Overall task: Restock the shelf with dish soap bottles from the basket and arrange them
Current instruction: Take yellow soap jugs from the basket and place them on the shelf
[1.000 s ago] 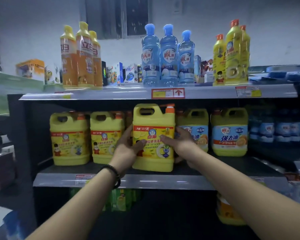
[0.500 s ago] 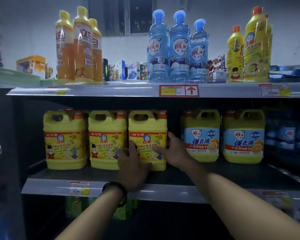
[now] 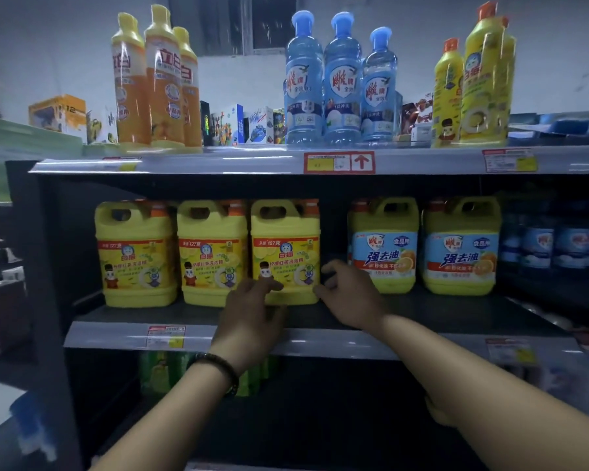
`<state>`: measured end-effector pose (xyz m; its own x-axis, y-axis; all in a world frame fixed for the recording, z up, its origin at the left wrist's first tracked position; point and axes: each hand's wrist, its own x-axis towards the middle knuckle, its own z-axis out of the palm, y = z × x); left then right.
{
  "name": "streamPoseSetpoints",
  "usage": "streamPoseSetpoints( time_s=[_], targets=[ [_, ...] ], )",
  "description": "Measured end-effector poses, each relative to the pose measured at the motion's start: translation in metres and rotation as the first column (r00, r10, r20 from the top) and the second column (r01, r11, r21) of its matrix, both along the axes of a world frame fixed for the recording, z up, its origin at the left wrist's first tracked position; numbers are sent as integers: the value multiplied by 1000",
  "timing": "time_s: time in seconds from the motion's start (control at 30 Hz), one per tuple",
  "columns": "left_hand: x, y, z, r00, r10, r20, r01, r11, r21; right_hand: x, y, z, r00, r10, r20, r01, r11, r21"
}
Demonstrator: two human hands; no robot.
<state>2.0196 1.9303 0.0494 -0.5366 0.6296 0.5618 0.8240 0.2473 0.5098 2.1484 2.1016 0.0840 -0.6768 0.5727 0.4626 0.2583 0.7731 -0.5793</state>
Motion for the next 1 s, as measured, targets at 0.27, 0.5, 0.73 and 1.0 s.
streamPoseSetpoints(
  time_s=[0.27,0.5,0.73,1.0],
  targets=[
    [94,-72,-83,907,82,-414,-71,997,43,110,-59,-64,994,81,71,-84,995,47],
    [146,-116,-232,980,-53,-189,5,969,-246,192,-103,-209,967,105,232,-50,971,-232],
    [168,-149,-348,997,-42,72,82,635,-768,243,-142,-370,825,157,542,95,908,-408],
    [201,-147,-441,959,-13,283,268,366,-891,289,-173,-510,705,207,678,278,799,-534]
  ],
)
